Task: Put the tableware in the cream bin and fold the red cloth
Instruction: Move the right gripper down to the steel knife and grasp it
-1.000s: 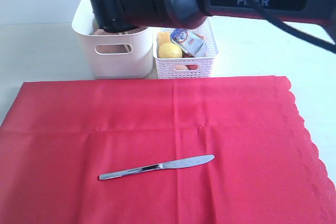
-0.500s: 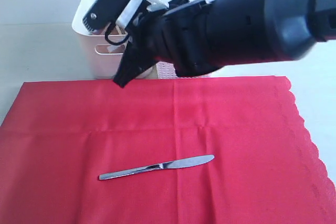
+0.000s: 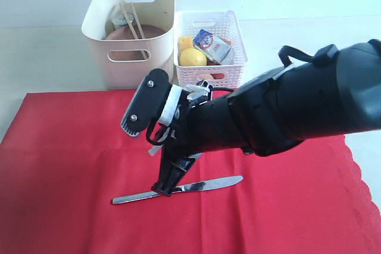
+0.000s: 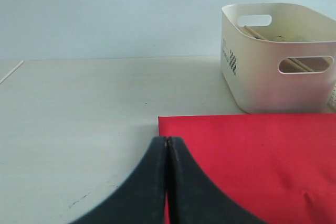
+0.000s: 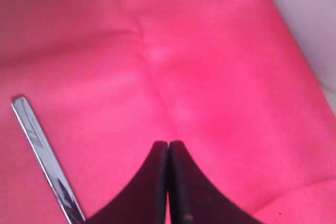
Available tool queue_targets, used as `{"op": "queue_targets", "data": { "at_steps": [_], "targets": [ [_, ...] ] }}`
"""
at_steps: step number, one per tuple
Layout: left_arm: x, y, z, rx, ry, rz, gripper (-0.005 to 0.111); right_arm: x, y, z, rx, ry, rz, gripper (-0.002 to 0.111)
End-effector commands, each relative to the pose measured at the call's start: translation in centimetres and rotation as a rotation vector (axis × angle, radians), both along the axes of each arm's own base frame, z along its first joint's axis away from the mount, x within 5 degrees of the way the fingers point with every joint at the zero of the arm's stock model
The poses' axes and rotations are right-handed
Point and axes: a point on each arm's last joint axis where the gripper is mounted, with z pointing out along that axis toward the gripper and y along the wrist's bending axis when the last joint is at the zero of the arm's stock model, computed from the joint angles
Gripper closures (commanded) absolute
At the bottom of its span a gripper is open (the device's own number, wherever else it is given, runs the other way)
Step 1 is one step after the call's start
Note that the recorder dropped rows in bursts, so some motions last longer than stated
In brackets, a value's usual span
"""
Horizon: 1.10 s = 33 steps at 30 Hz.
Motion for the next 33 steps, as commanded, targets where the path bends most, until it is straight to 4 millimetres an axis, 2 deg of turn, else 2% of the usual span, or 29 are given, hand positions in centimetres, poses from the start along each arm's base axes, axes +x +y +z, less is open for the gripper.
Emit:
{"op": "queue_targets", "data": {
  "at_steps": [1, 4, 6, 9, 11, 13, 16, 20, 23, 27, 30, 33],
  "targets": [
    [0.0, 0.0, 0.0, 0.004, -0.009, -0.005, 0.106, 3.1, -3.4, 0.0, -0.069, -0.047, -0.166, 0.108],
    [0.0, 0.0, 0.0, 0.004, -0.009, -0.005, 0.106, 5.2, -6.0, -0.1, -0.040, -0.016, -0.261, 0.108],
    [0.0, 0.0, 0.0, 0.004, -0.009, -0.005, 0.106, 5.7, -7.0, -0.3, 0.023, 0.036, -0.276, 0.108],
    [0.0, 0.0, 0.0, 0.004, -0.009, -0.005, 0.106, 6.0, -8.1, -0.4, 0.170, 0.165, -0.302, 0.108],
    [0.0, 0.0, 0.0, 0.004, -0.009, -0.005, 0.106, 5.5, -8.3, -0.3, 0.218, 0.273, -0.227, 0.108],
    [0.0, 0.0, 0.0, 0.004, -0.009, -0.005, 0.106, 4.4, -7.8, 0.1, 0.234, 0.427, -0.095, 0.108],
    [0.0, 0.0, 0.0, 0.004, -0.009, -0.005, 0.106, 4.2, -7.6, 0.7, 0.207, 0.496, -0.052, 0.108],
    [0.0, 0.0, 0.0, 0.004, -0.009, -0.005, 0.106, 5.0, -7.3, 1.1, 0.220, 0.477, -0.128, 0.108],
    [0.0, 0.0, 0.0, 0.004, -0.009, -0.005, 0.106, 3.9, -6.5, 0.7, 0.120, 0.447, -0.020, 0.108],
    [0.0, 0.0, 0.0, 0.004, -0.009, -0.005, 0.106, 2.4, -4.3, 0.4, 0.059, 0.389, 0.035, 0.108],
    [0.0, 0.0, 0.0, 0.004, -0.009, -0.005, 0.106, 1.7, -2.7, 0.4, 0.052, 0.324, -0.013, 0.106],
    [0.0, 0.0, 0.0, 0.004, -0.009, -0.005, 0.106, 1.5, -1.7, 0.5, 0.042, 0.241, -0.045, 0.098]
  ]
}}
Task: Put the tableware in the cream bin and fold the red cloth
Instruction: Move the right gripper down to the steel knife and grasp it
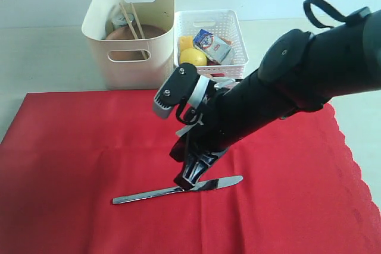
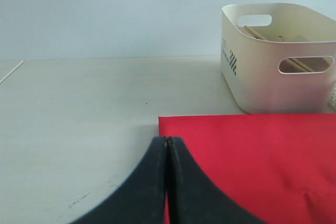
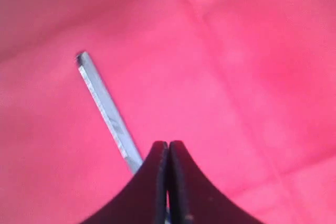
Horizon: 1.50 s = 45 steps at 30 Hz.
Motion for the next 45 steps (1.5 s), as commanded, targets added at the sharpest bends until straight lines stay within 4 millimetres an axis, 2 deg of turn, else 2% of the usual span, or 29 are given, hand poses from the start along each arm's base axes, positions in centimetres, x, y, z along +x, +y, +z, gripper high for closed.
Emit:
{"op": "queue_targets", "data": {
  "at_steps": [1, 5, 9, 13, 17, 29, 31, 35, 38, 45],
  "targets": [
    [0.0, 0.0, 0.0, 0.004, -0.009, -0.005, 0.106, -0.3, 1.4, 0.3, -0.016, -0.111, -0.041, 0.095],
    [0.0, 0.0, 0.0, 0.004, -0.009, -0.005, 0.106, -1.3, 2.3, 0.3, -0.014, -0.108, -0.006, 0.078],
    [0.0, 0.0, 0.0, 0.004, -0.009, -0.005, 0.106, -1.6, 2.3, -0.1, -0.033, -0.080, 0.039, 0.057],
    [0.0, 0.0, 0.0, 0.004, -0.009, -0.005, 0.106, -2.1, 2.1, -1.9, -0.101, -0.032, 0.123, 0.048],
    [0.0, 0.0, 0.0, 0.004, -0.009, -0.005, 0.106, -2.0, 2.0, -3.5, -0.151, -0.015, 0.145, 0.049],
    [0.0, 0.0, 0.0, 0.004, -0.009, -0.005, 0.106, -0.2, 2.9, -5.3, -0.295, 0.019, 0.165, 0.050],
    [0.0, 0.0, 0.0, 0.004, -0.009, -0.005, 0.106, -0.3, 2.8, -5.6, -0.325, 0.039, 0.183, 0.055],
    [0.0, 0.0, 0.0, 0.004, -0.009, -0.005, 0.106, -0.5, 2.6, -6.2, -0.352, 0.075, 0.204, 0.075],
    [0.0, 0.0, 0.0, 0.004, -0.009, -0.005, 0.106, -0.5, 2.6, -6.2, -0.359, 0.064, 0.213, 0.083],
    [0.0, 0.0, 0.0, 0.004, -0.009, -0.005, 0.106, -0.1, 3.1, -5.3, -0.351, 0.058, 0.229, 0.086]
  ]
}}
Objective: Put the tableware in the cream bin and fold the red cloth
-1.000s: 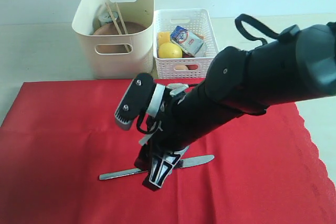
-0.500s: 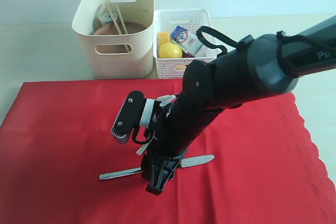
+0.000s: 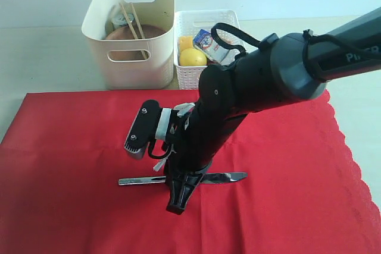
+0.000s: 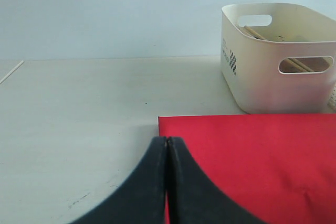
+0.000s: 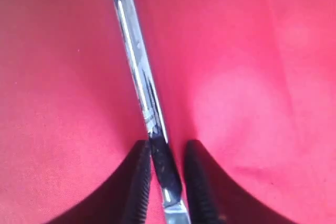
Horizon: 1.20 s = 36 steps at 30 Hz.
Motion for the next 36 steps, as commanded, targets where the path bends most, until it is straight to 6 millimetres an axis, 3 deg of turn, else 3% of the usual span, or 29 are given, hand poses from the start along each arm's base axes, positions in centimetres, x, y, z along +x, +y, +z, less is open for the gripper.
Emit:
{"op": "queue_targets", "data": {
  "at_steps": [1, 9, 12, 17, 20, 24, 30, 36],
  "targets": [
    [0.0, 0.0, 0.0, 0.004, -0.009, -0.005, 0.106, -0.4, -0.3, -0.5, -0.063, 0.057, 0.049, 0.086],
    [0.0, 0.0, 0.0, 0.004, -0.009, -0.005, 0.106, -0.3, 0.4, 2.4, -0.056, 0.100, 0.090, 0.092],
    [0.0, 0.0, 0.0, 0.004, -0.009, -0.005, 0.106, 0.0, 0.7, 3.8, -0.035, 0.087, 0.100, 0.104],
    [0.0, 0.0, 0.0, 0.004, -0.009, -0.005, 0.106, 0.3, 0.9, 4.1, -0.019, 0.074, 0.034, 0.108],
    [0.0, 0.0, 0.0, 0.004, -0.009, -0.005, 0.106, 0.7, 1.0, 4.2, 0.004, 0.091, -0.172, 0.095],
    [0.0, 0.0, 0.0, 0.004, -0.009, -0.005, 0.106, 0.4, 0.6, 3.1, -0.070, 0.146, -0.176, 0.068],
    [0.0, 0.0, 0.0, 0.004, -0.009, -0.005, 0.106, 0.1, 0.0, 0.1, -0.206, 0.212, -0.126, 0.066],
    [0.0, 0.0, 0.0, 0.004, -0.009, -0.005, 0.106, 0.2, -0.4, -1.1, -0.267, 0.199, -0.087, 0.068]
  ]
}}
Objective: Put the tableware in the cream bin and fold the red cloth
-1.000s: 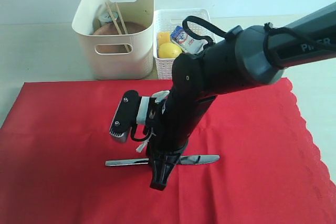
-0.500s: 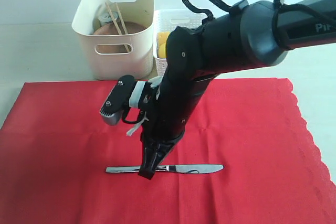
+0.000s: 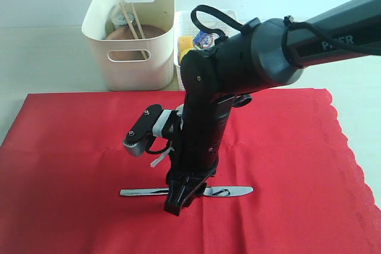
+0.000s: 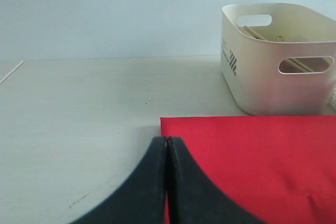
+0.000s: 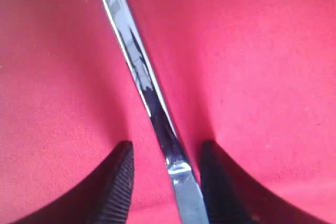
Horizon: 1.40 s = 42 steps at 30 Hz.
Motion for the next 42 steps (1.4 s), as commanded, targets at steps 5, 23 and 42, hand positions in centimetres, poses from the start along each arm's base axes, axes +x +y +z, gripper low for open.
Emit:
{"op": "queue_targets", "data": {
  "at_steps": [5, 23, 42],
  "targets": [
    [0.0, 0.0, 0.0, 0.004, -0.009, -0.005, 0.106, -0.2, -0.8, -1.8, -0.095, 0.022, 0.064, 0.092],
    [0.0, 0.0, 0.0, 0.004, -0.009, -0.005, 0.106, -0.1, -0.7, 1.4, -0.029, -0.041, 0.057, 0.108],
    [0.0, 0.0, 0.0, 0.004, -0.009, -0.005, 0.106, 1.5, 0.5, 9.4, 0.225, -0.351, 0.030, 0.108]
  ]
}}
